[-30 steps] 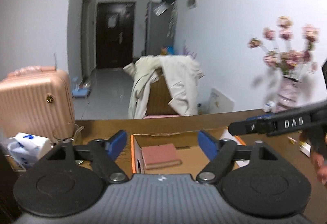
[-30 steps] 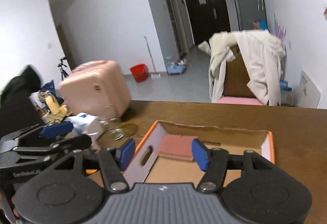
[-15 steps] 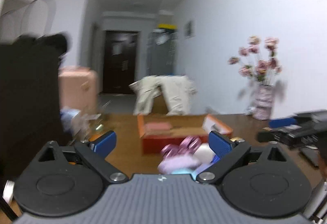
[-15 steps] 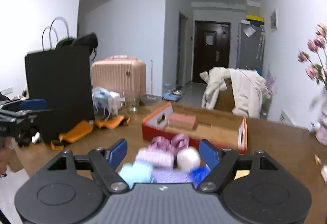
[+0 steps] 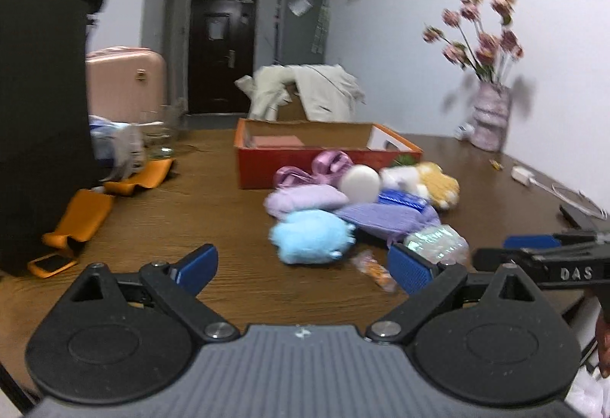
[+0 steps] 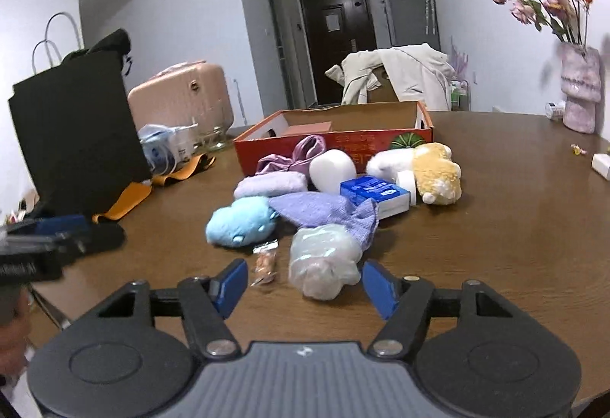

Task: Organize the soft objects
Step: 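Move both grippers back from the box toward the soft items, then grasp the clear plastic bag with the right gripper while the left gripper grasps the snack packet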

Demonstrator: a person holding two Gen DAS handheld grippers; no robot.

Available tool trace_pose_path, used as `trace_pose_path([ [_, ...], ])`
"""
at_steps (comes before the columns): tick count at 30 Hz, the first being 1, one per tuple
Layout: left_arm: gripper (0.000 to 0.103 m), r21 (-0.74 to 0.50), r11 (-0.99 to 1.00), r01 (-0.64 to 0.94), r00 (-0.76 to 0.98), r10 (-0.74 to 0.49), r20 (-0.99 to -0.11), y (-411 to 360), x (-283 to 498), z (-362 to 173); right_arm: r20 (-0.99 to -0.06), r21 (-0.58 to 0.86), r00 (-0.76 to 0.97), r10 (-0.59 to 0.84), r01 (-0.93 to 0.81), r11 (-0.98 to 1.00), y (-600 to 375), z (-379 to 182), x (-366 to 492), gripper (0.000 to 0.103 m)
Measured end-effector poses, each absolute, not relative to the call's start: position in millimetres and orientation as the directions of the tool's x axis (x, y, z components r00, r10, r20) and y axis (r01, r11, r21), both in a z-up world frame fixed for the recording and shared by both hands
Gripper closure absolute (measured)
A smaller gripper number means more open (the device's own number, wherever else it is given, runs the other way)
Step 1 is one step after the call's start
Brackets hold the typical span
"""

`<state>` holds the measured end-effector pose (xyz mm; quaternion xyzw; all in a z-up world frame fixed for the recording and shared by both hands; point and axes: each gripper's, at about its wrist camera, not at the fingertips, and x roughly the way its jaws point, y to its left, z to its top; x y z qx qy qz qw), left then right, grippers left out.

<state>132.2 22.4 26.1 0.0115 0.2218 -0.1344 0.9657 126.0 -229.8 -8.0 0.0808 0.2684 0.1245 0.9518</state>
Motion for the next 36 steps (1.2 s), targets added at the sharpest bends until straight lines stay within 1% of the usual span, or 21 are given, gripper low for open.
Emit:
trace_pose_path([
  [3, 0.007, -0.036, 0.954, 0.297, 0.844, -0.280, -0.458, 8.5, 147.5, 17.6, -0.507, 0.219, 0.819, 0.269, -0.180, 0.959, -231.9, -15.1, 141.2, 0.036],
  [5, 0.013, -0.056, 0.950, 0.308, 0.829, -0.297, -0.474, 3.9, 159.9, 14.3, -0.514, 0.239, 0.811, 0.278, -0.176, 0.955, -234.4, -20.1, 153.5, 0.037],
  [7, 0.025, -0.104, 0.939, 0.327, 0.800, -0.333, -0.500, -1.1, 175.3, 12.1, -0.505, 0.274, 0.810, 0.297, -0.176, 0.946, -238.9, -23.4, 163.4, 0.040],
  [9, 0.033, -0.146, 0.923, 0.357, 0.772, -0.379, -0.509, -8.0, 187.8, 10.9, -0.495, 0.308, 0.808, 0.320, -0.181, 0.934, -245.4, -24.5, 172.6, 0.042],
  [12, 0.040, -0.173, 0.890, 0.422, 0.730, -0.447, -0.518, -26.4, 200.9, 7.1, -0.498, 0.348, 0.794, 0.349, -0.186, 0.919, -257.1, -28.8, 188.7, 0.042],
  [13, 0.041, -0.169, 0.881, 0.441, 0.719, -0.460, -0.521, -33.4, 204.5, 4.5, -0.501, 0.373, 0.784, 0.367, -0.188, 0.909, -260.8, -32.1, 195.3, 0.043],
  [14, 0.042, -0.162, 0.878, 0.451, 0.711, -0.462, -0.529, -40.5, 207.8, 1.4, -0.505, 0.403, 0.769, 0.391, -0.191, 0.895, -264.4, -37.2, 202.1, 0.045],
  [15, 0.046, -0.152, 0.877, 0.456, 0.703, -0.460, -0.543, -47.8, 211.5, -2.7, -0.508, 0.431, 0.757, 0.411, -0.191, 0.882, -267.5, -42.0, 208.0, 0.047],
  [16, 0.049, -0.151, 0.877, 0.457, 0.695, -0.458, -0.554, -52.1, 214.9, -5.9, -0.509, 0.457, 0.745, 0.432, -0.192, 0.868, -269.7, -47.0, 213.3, 0.058],
  [17, 0.049, -0.160, 0.875, 0.457, 0.686, -0.461, -0.563, -54.6, 218.7, -8.5, -0.507, 0.488, 0.727, 0.463, -0.201, 0.849, -271.9, -51.7, 219.0, 0.074],
  [19, 0.052, -0.190, 0.876, 0.444, 0.669, -0.465, -0.580, -57.3, 226.2, -11.5, -0.500, 0.522, 0.704, 0.505, -0.220, 0.824, -274.1, -55.4, 223.6, 0.079],
  [22, 0.052, -0.206, 0.871, 0.446, 0.660, -0.476, -0.581, -64.7, 231.0, -9.5, -0.504, 0.500, 0.703, 0.501, -0.235, 0.833, -281.2, -51.2, 220.1, 0.080],
  [30, 0.050, -0.147, 0.864, 0.482, 0.668, -0.471, -0.576, -88.7, 221.7, -3.4, -0.476, 0.523, 0.766, 0.431, -0.147, 0.839, -326.2, -47.5, 207.5, 0.080],
  [32, 0.049, -0.103, 0.880, 0.464, 0.697, -0.435, -0.571, -91.1, 218.2, -2.2, -0.459, 0.544, 0.770, 0.443, -0.151, 0.826, -332.2, -47.9, 205.3, 0.080],
  [33, 0.046, -0.077, 0.892, 0.445, 0.720, -0.408, -0.561, -89.2, 217.5, -1.1, -0.451, 0.548, 0.773, 0.447, -0.156, 0.822, -333.6, -47.4, 203.6, 0.080],
  [34, 0.042, -0.048, 0.908, 0.416, 0.747, -0.372, -0.552, -85.6, 218.7, 0.4, -0.446, 0.548, 0.775, 0.448, -0.159, 0.821, -335.5, -47.5, 201.5, 0.080],
  [36, 0.042, -0.018, 0.943, 0.332, 0.785, -0.287, -0.549, -72.0, 226.2, 2.7, -0.443, 0.547, 0.776, 0.448, -0.162, 0.821, -336.8, -47.0, 199.9, 0.080],
])
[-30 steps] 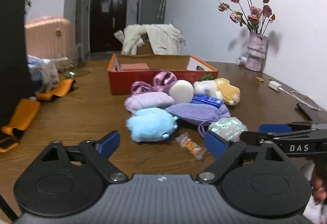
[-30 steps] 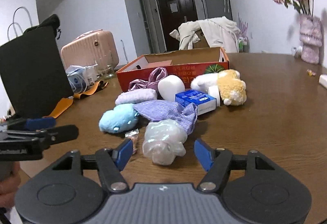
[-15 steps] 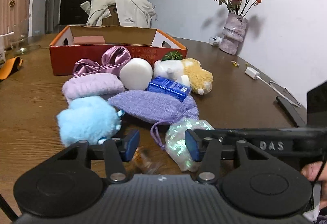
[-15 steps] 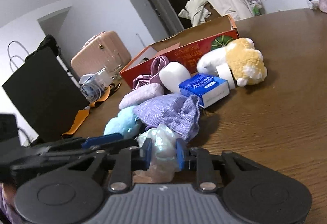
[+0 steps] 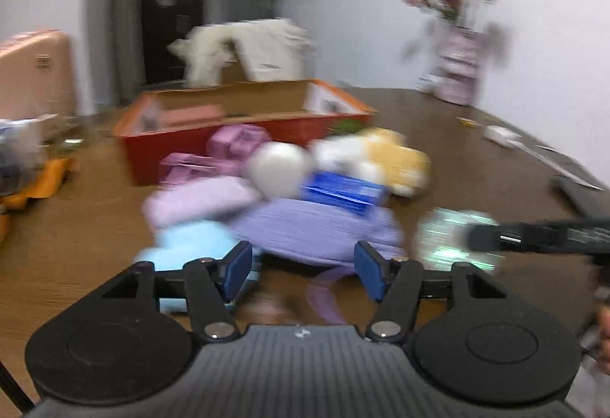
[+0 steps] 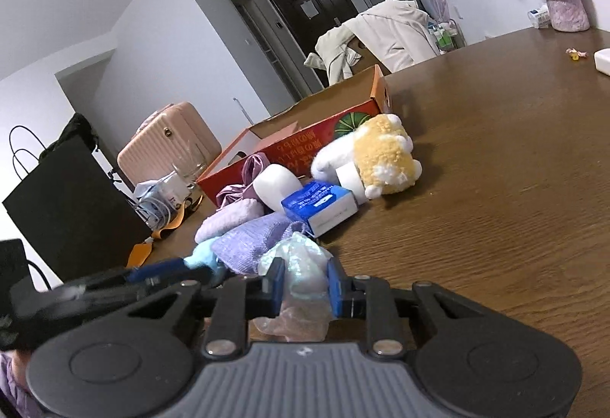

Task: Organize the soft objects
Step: 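Grasp the clear plastic bag with the right gripper while the left gripper grasps the snack packet, then carry both items into the red box and open both grippers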

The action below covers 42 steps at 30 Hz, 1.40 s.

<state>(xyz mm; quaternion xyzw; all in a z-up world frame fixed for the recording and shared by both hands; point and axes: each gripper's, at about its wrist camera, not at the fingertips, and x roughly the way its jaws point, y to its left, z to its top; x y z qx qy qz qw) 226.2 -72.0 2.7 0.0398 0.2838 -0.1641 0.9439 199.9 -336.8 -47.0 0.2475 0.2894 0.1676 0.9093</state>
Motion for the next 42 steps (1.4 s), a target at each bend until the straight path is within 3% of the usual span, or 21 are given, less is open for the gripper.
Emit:
trace_pose_path([
  [8, 0.042, -0.052, 0.941, 0.334, 0.741, -0.296, -0.603, -68.5, 218.4, -6.5, -0.428, 0.553, 0.785, 0.449, -0.165, 0.816, -332.7, -45.5, 201.9, 0.080],
  [12, 0.051, 0.000, 0.957, 0.291, 0.745, -0.227, -0.627, -80.8, 219.3, -20.0, -0.433, 0.535, 0.784, 0.445, -0.174, 0.827, -325.1, -41.9, 199.7, 0.080],
  [14, 0.055, -0.002, 0.962, 0.273, 0.746, -0.212, -0.632, -80.4, 222.9, -24.3, -0.434, 0.525, 0.784, 0.445, -0.181, 0.832, -321.8, -39.1, 196.8, 0.080],
  [19, 0.087, -0.042, 0.965, 0.259, 0.718, -0.221, -0.660, -73.5, 225.8, -34.0, -0.446, 0.508, 0.782, 0.436, -0.180, 0.842, -316.2, -36.4, 189.9, 0.080],
  [27, 0.089, -0.082, 0.959, 0.270, 0.761, -0.265, -0.592, -55.2, 199.2, -10.7, -0.429, 0.489, 0.793, 0.432, -0.199, 0.850, -310.2, -24.1, 176.9, 0.080],
  [30, 0.089, -0.159, 0.943, 0.291, 0.776, -0.330, -0.538, -40.4, 204.4, 17.1, -0.404, 0.492, 0.802, 0.440, -0.215, 0.843, -313.3, -12.6, 181.6, 0.080],
  [36, 0.089, -0.203, 0.911, 0.359, 0.795, -0.412, -0.445, -32.4, 292.5, 81.2, -0.340, 0.465, 0.803, 0.490, -0.309, 0.829, -326.8, 32.7, 247.9, 0.080],
  [38, 0.089, -0.180, 0.913, 0.367, 0.789, -0.407, -0.460, -41.3, 340.0, 92.5, -0.346, 0.458, 0.793, 0.501, -0.323, 0.828, -329.8, 44.6, 294.1, 0.080],
  [42, 0.089, -0.179, 0.929, 0.324, 0.732, -0.365, -0.575, -68.0, 460.6, 89.8, -0.409, 0.494, 0.757, 0.510, -0.286, 0.821, -330.9, 49.9, 406.3, 0.080],
])
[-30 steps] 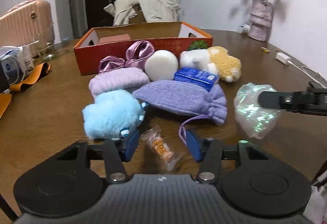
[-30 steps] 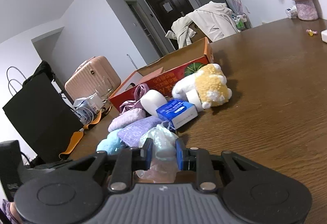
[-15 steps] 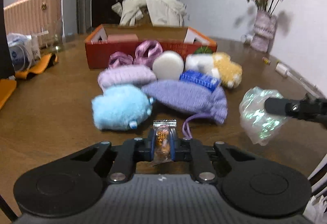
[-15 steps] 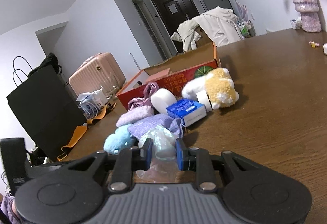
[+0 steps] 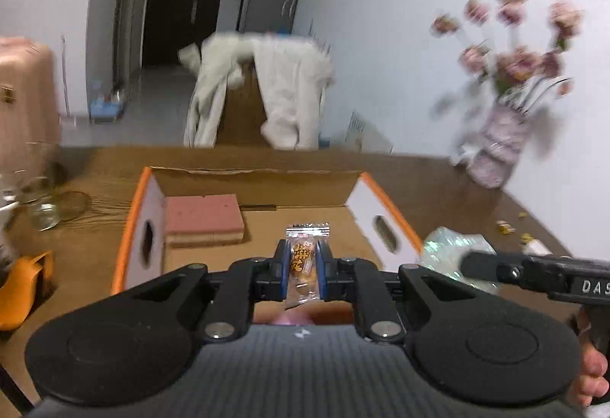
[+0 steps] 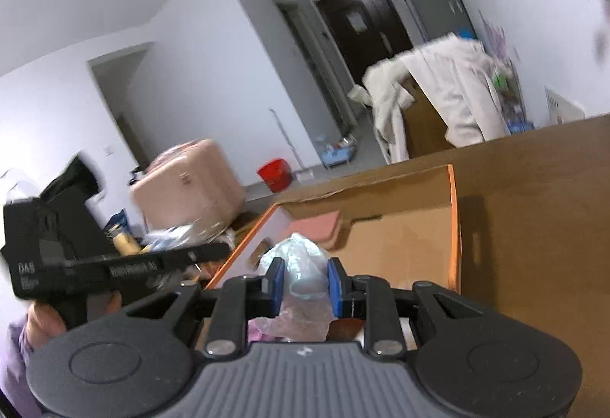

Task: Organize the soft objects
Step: 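Carry both items into the red box and open both grippers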

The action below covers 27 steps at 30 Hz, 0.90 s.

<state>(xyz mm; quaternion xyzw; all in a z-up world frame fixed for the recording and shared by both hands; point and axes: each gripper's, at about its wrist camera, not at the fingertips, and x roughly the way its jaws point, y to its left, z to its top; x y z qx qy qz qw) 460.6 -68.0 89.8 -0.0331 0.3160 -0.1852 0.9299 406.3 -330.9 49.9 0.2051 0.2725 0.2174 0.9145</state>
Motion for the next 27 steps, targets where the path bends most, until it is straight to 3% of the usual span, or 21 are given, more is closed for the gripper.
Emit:
trace_pose_path([
  [7, 0.088, -0.080, 0.966, 0.248, 0.680, -0.232, -0.695, -112.2, 604.8, 45.5, -0.599, 0.477, 0.686, 0.412, -0.108, 0.872, -311.2, 9.4, 578.9, 0.079],
  [11, 0.082, -0.064, 0.975, 0.211, 0.681, -0.193, -0.706, -114.6, 635.4, 23.2, -0.654, 0.507, 0.644, 0.396, -0.014, 0.862, -301.0, -24.9, 630.3, 0.064],
  [12, 0.074, -0.079, 0.972, 0.220, 0.680, -0.211, -0.702, -111.9, 637.2, 21.3, -0.659, 0.525, 0.626, 0.416, -0.013, 0.851, -298.9, -31.3, 637.7, 0.062],
  [14, 0.063, -0.085, 0.976, 0.200, 0.700, -0.203, -0.684, -103.1, 634.3, 19.6, -0.664, 0.537, 0.621, 0.416, 0.009, 0.844, -296.5, -38.0, 642.7, 0.040],
  [15, 0.061, -0.079, 0.976, 0.202, 0.704, -0.201, -0.681, -98.4, 631.8, 20.3, -0.662, 0.535, 0.626, 0.411, 0.012, 0.845, -296.2, -37.7, 642.1, 0.036],
  [20, 0.060, -0.086, 0.973, 0.216, 0.715, -0.217, -0.664, -78.8, 607.8, 43.5, -0.637, 0.514, 0.665, 0.390, -0.011, 0.858, -299.6, -17.9, 627.3, 0.034],
  [25, 0.049, -0.055, 0.965, 0.255, 0.756, -0.235, -0.610, -63.7, 558.4, 85.6, -0.618, 0.406, 0.707, 0.344, -0.088, 0.910, -299.6, 31.0, 583.2, 0.034],
  [27, 0.049, -0.031, 0.963, 0.269, 0.770, -0.234, -0.594, -57.3, 533.6, 101.1, -0.601, 0.375, 0.725, 0.336, -0.115, 0.920, -302.0, 54.6, 558.4, 0.031],
])
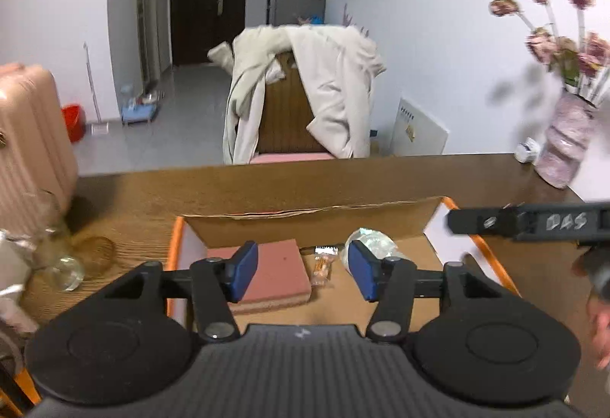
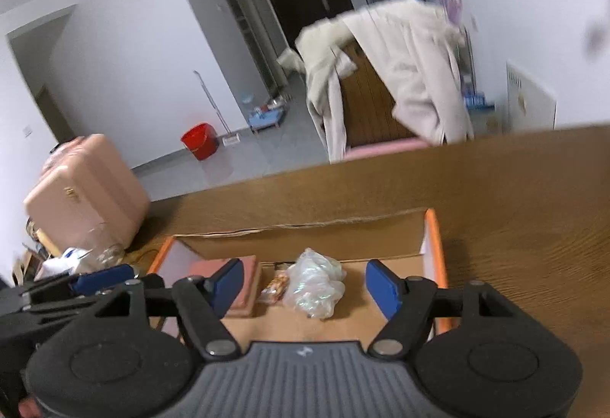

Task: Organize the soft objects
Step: 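Carry both items into the red box and open both grippers, then move both grippers back from the box toward the soft items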

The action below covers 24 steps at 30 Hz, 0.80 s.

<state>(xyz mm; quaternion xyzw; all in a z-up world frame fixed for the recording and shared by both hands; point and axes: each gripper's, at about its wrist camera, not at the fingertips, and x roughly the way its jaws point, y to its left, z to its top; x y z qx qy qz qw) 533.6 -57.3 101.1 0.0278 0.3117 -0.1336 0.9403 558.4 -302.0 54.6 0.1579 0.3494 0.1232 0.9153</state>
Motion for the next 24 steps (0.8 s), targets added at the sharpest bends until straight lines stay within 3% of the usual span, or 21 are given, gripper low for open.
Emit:
trace_pose_path([
  [3, 0.046, 0.011, 0.964, 0.266, 0.801, -0.215, -0.559, -46.0, 489.9, 121.2, -0.582, 0.280, 0.753, 0.307, -0.168, 0.945, -302.3, 87.8, 510.4, 0.027],
  [7, 0.027, 0.037, 0.963, 0.266, 0.850, -0.216, -0.480, -22.9, 418.2, 143.1, -0.516, 0.185, 0.814, 0.267, -0.198, 0.963, -307.0, 121.7, 435.3, 0.019],
  [11, 0.021, 0.058, 0.960, 0.274, 0.887, -0.229, -0.401, 0.7, 335.8, 146.8, -0.433, 0.161, 0.860, 0.269, -0.220, 0.962, -313.1, 138.7, 351.9, 0.012],
  [16, 0.015, -0.003, 0.955, 0.297, 0.893, -0.278, -0.355, 25.0, 233.0, 115.4, -0.361, 0.062, 0.900, 0.245, -0.239, 0.969, -302.9, 120.2, 251.7, 0.010],
  [21, 0.007, -0.051, 0.981, 0.190, 0.935, -0.196, -0.297, 37.4, 148.6, 82.3, -0.313, 0.071, 0.917, 0.247, -0.237, 0.969, -285.3, 91.5, 171.7, 0.006],
  [24, 0.006, -0.013, 0.994, 0.112, 0.957, -0.111, -0.269, 35.8, 109.2, 69.5, -0.278, -0.002, 0.927, 0.252, -0.263, 0.965, -269.3, 71.0, 127.8, 0.002],
])
